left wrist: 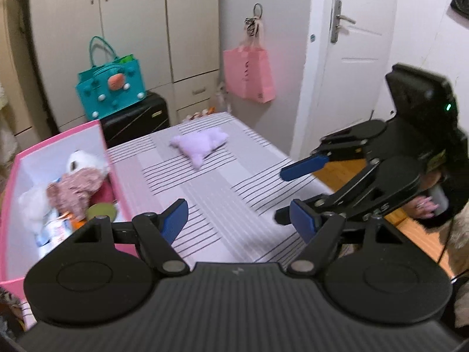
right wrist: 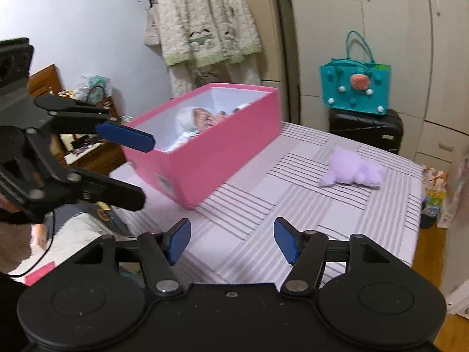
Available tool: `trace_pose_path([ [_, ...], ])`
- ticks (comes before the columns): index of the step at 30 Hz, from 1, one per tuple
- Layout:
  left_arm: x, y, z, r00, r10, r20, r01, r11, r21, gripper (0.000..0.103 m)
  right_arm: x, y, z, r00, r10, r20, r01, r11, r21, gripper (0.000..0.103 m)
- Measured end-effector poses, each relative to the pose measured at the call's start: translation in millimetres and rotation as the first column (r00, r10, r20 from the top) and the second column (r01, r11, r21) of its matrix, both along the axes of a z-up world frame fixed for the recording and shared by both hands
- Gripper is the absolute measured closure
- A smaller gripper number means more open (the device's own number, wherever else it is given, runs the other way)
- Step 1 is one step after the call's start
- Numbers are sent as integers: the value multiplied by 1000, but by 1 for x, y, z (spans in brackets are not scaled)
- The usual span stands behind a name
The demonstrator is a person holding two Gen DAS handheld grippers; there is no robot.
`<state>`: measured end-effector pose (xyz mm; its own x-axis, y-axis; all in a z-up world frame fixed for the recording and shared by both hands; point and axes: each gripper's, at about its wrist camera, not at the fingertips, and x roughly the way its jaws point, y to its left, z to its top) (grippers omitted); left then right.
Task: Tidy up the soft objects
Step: 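Move both tools back toward the lilac plush on the table, then close the left tool on the lilac plush toy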
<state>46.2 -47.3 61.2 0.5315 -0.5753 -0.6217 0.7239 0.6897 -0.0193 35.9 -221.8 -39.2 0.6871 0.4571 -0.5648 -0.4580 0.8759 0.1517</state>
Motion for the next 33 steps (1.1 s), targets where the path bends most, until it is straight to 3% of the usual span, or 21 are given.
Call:
trace_pose_path([
  [6,9,-28,-8,1000,-12,6,12,998,-57,27,8,-20,-18,999,-6,53,4,999,34,29],
  [11,17,-43,-13,998,18,62,-12,995,-99,27,15,-19,-27,989,30,146,-21,998,-58,21],
  [14,29,-54,-15,995,42,85,-33,994,-108,24,27,-22,-29,990,27,141,-18,998,-65,20],
  [20,68,-70,-29,996,91,15,-88,986,-139,22,54,-40,-36,985,-29,169,35,999,-32,10],
  [26,111,-79,-48,981,165,-101,-181,968,-173,22,92,-64,-40,975,-125,185,117,992,54,9],
  [30,128,-84,-56,972,197,-130,-219,957,-191,22,114,-67,-46,975,-120,189,118,993,19,9],
  [33,144,-90,-63,961,237,-145,-261,947,-185,22,137,-69,-53,983,-114,144,118,993,-22,9],
])
